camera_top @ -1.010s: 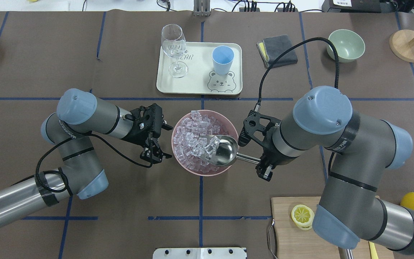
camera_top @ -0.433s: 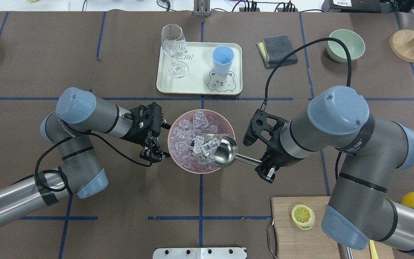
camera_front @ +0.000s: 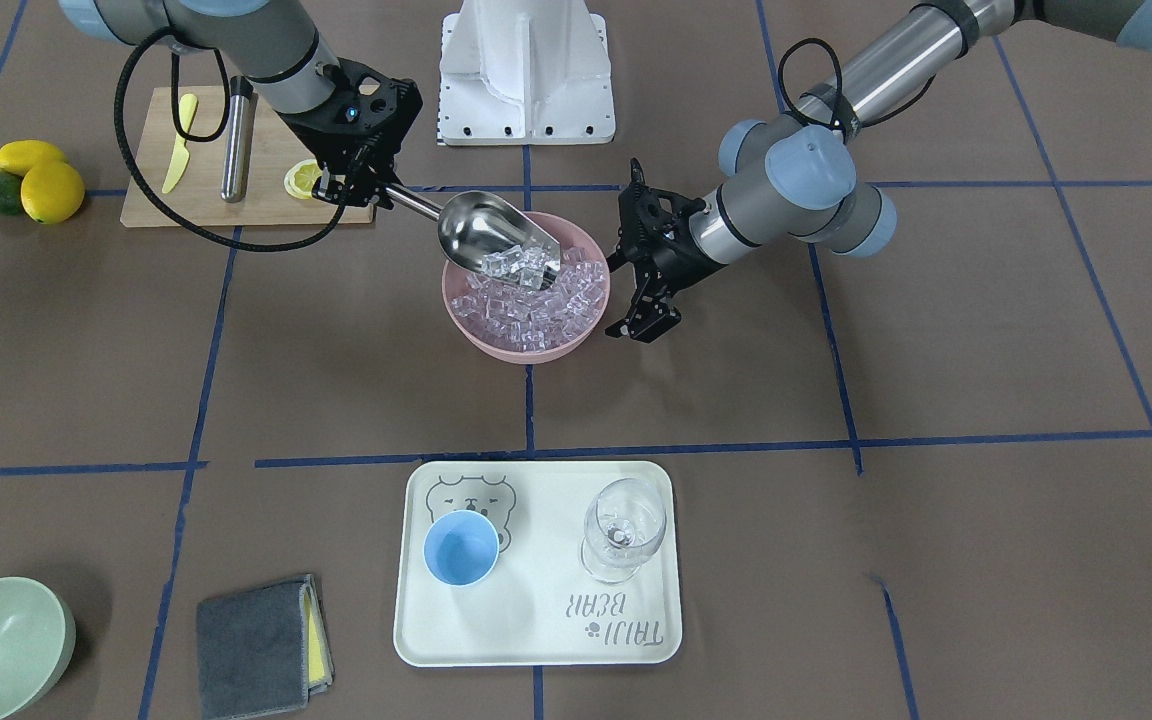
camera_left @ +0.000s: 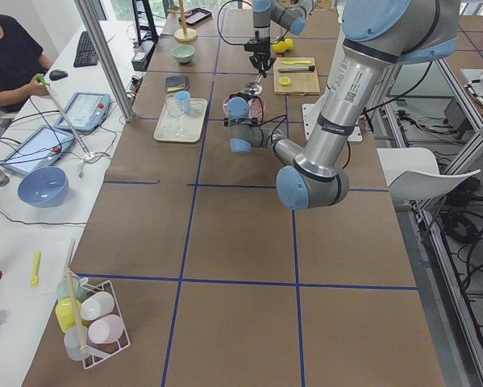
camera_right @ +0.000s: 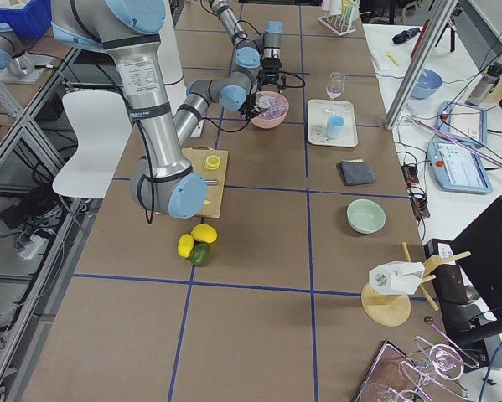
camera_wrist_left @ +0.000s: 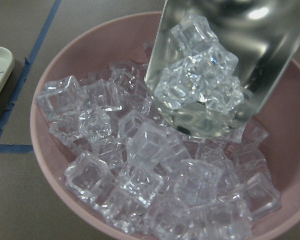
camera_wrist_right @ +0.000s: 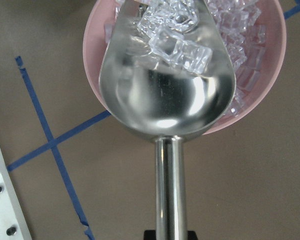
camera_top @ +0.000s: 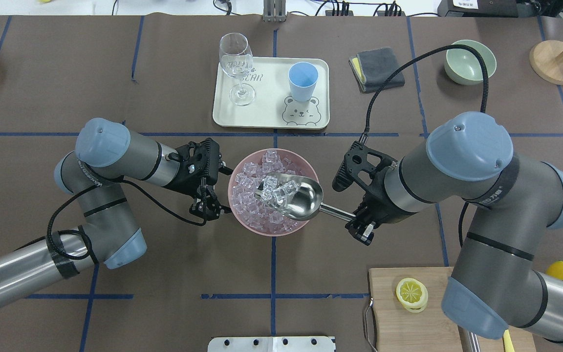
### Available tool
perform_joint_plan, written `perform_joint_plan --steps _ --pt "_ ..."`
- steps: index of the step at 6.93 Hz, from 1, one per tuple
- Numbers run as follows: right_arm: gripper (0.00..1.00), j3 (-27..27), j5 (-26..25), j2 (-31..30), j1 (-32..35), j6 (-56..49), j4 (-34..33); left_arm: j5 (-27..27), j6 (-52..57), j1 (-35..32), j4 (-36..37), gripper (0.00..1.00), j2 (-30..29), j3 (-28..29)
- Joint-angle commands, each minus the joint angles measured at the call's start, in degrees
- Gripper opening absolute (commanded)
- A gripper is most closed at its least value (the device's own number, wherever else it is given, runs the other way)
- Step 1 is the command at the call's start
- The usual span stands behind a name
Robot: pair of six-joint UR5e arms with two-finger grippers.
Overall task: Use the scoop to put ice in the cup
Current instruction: 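Scoop ice cubes and lift the scoop out of the bowl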
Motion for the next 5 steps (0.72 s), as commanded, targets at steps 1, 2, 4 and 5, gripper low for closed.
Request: perform_joint_plan --steps 1,2,4,5 --pt "0.00 0.5 -0.9 -0.3 0.2 10.5 4.4 0.1 -0.2 -0.2 -0.1 1.00 0.2 -0.3" --pt "0.00 0.6 -2.8 -0.1 0.6 16.3 4.4 0.1 -0.2 -0.7 -0.1 1.00 0.4 -0.6" --pt "0.00 -1.7 -1.0 0.0 6.4 12.8 0.4 0.0 -0.2 -1.2 0.0 1.00 0.6 -0.7" --pt "0.00 -2.8 0.5 1.9 10.0 5.8 -4.4 0.0 -0.2 -1.4 0.0 1.00 0.6 -0.7"
